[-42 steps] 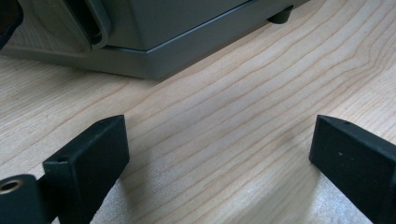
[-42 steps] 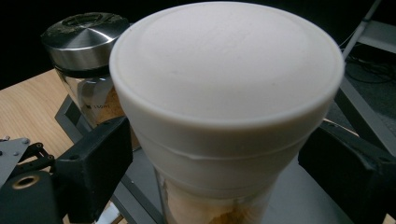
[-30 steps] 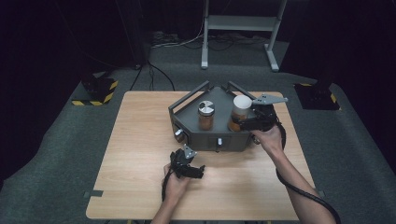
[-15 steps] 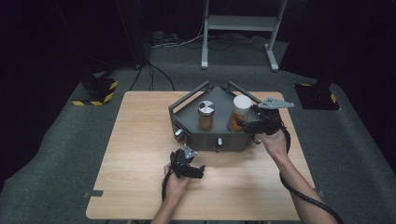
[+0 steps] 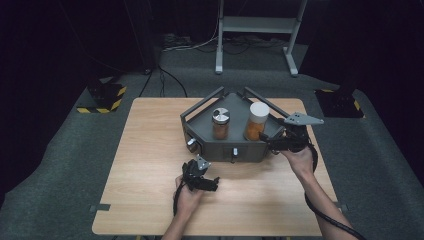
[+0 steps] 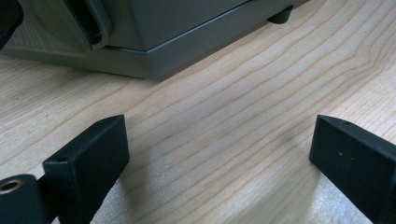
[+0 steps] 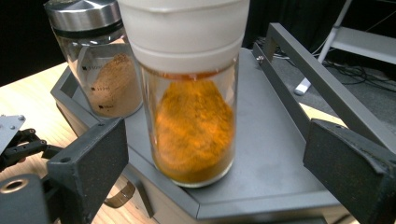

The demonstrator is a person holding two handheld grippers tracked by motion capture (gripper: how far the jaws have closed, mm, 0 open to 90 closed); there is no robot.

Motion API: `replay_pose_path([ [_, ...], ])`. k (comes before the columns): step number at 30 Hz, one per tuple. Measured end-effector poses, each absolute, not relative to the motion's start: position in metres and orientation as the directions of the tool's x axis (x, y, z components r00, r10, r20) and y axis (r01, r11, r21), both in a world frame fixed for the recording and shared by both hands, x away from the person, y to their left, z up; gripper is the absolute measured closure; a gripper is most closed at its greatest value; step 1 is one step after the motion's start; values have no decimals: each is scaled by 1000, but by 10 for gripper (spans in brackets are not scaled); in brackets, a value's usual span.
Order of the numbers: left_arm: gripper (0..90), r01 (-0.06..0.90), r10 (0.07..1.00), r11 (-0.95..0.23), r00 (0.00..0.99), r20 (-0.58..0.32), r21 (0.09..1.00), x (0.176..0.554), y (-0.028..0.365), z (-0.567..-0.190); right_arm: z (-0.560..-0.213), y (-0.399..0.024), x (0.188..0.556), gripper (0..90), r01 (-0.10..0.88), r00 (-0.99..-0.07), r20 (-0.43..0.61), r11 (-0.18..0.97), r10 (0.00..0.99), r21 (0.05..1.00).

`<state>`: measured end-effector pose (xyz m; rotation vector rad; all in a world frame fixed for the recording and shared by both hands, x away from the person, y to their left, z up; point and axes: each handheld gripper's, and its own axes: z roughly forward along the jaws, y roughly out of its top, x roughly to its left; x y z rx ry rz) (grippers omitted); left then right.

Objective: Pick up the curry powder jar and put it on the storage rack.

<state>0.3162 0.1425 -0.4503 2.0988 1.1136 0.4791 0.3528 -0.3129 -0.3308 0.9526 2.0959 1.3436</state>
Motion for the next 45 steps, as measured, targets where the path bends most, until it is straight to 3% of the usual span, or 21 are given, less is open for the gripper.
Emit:
replay_pose_path([
  [14,48,567,828,-383,561,-2,729,316,142,-450,-352,-328,329,77,327,-626,-13,277,780,903],
  [23,48,567,828,-382,561,-2,729,316,142,-450,-376,-337,317,79,393,-599,18,275,800,878],
  [45,49,567,828,-383,561,-2,729,316,142,-450,-440,-312,315,83,551,-522,22,317,853,772],
])
